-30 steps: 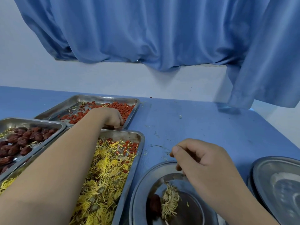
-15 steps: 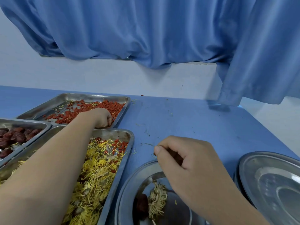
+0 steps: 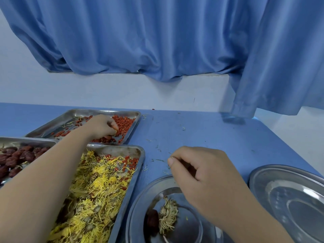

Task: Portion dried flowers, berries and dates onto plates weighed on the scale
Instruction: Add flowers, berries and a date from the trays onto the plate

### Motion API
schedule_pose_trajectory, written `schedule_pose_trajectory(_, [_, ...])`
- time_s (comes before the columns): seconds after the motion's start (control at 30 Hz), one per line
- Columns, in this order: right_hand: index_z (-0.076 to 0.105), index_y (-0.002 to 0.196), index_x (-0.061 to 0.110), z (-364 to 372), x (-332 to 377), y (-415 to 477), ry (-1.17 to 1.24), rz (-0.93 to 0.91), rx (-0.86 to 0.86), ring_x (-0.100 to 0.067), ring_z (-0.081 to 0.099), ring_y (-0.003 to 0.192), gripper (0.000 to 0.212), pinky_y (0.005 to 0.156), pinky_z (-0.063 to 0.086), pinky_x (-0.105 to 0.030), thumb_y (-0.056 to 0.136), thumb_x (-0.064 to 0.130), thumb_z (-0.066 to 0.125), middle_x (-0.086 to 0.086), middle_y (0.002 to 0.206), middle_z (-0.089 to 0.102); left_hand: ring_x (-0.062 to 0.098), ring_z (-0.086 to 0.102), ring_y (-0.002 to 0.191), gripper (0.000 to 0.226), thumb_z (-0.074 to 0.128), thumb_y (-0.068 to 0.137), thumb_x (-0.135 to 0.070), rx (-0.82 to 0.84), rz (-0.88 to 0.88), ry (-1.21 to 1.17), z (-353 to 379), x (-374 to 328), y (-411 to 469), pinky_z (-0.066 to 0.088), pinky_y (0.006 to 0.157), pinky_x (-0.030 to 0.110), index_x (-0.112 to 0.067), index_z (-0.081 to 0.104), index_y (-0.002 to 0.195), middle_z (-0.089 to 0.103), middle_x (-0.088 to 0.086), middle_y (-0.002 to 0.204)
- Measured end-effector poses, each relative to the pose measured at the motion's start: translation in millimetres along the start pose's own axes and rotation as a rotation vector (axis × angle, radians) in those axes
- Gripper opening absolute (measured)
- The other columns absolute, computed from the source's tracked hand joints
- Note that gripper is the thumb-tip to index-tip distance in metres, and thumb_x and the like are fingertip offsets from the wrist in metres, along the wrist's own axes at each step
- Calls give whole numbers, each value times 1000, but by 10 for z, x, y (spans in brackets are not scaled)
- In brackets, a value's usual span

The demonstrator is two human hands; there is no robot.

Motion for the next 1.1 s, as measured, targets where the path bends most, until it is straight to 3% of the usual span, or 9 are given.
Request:
schedule_pose_trajectory(0.1, [54, 71, 15, -115, -12, 0, -27, 9, -18, -19, 48, 64, 32, 61, 43, -39, 91, 38, 47, 0, 60, 50, 13, 71, 74, 8, 68, 85, -3, 24, -2, -258, -47, -52, -89, 52, 59, 15, -10, 70, 88, 71, 6, 92])
schedule_pose_trajectory(0.23, [55, 71, 23, -330, 27, -26, -23, 18, -79, -14, 48, 64, 26, 55, 42, -32, 90, 40, 49, 8, 62, 53, 19, 73, 82, 9, 68, 86, -1, 135, 20, -564, -123, -392, -310, 57, 69, 21, -9, 71, 89, 72, 12, 92])
schedule_pose_trajectory(0.37, [60, 73, 24, -498, 22, -57, -10, 76, -63, -10, 51, 64, 26, 54, 43, -28, 84, 44, 46, 14, 66, 58, 22, 72, 76, 13, 64, 87, 5, 275, 97, -740, -98, -958, -717, 57, 68, 22, -6, 69, 84, 72, 9, 79])
schedule_pose_trajectory(0.57, [64, 74, 26, -995, 95, -254, 50, 86, -220, -9, 59, 62, 24, 57, 50, -31, 85, 44, 51, 13, 66, 63, 20, 71, 70, 11, 62, 87, 7, 526, 242, -689, 217, -1830, -1512, 57, 67, 22, -2, 66, 85, 72, 10, 79])
schedule_pose_trajectory(0.67, [63, 74, 25, -1018, 124, -439, 14, 96, -180, -11, 57, 62, 24, 59, 49, -33, 86, 42, 51, 10, 63, 61, 23, 71, 76, 7, 65, 87, 3, 576, 332, -575, 350, -2160, -1812, 58, 74, 26, -1, 66, 92, 73, 11, 84])
schedule_pose_trajectory(0.87, [49, 66, 20, -680, 71, -1005, -133, 91, -1, -13, 42, 59, 32, 59, 43, -39, 90, 40, 46, 5, 55, 44, 13, 64, 71, 12, 72, 85, -10, 489, 445, -282, 659, -2428, -2115, 54, 72, 29, -17, 67, 94, 71, 3, 86])
schedule_pose_trajectory(1.0, [52, 67, 19, -493, -90, -1353, -78, 122, -36, -14, 45, 59, 30, 57, 43, -36, 90, 38, 47, 5, 57, 47, -5, 57, 54, 5, 73, 85, -22, 429, 414, -260, 767, -2385, -2146, 41, 51, 10, -24, 70, 88, 70, -8, 76])
schedule_pose_trajectory(1.1, [52, 66, 18, -369, -230, -1515, -50, 168, -66, -16, 46, 58, 29, 57, 43, -38, 92, 31, 51, 3, 57, 49, -8, 60, 63, 2, 70, 88, -30, 391, 380, -252, 774, -2323, -2144, 42, 56, 6, -30, 71, 88, 69, -17, 77])
Point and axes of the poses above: each hand's wrist, its own y-axis towards the middle knuckle, its own z-axis out of the palm, x = y × z, the point moved 9 cm from there along y, towards the middle knuckle
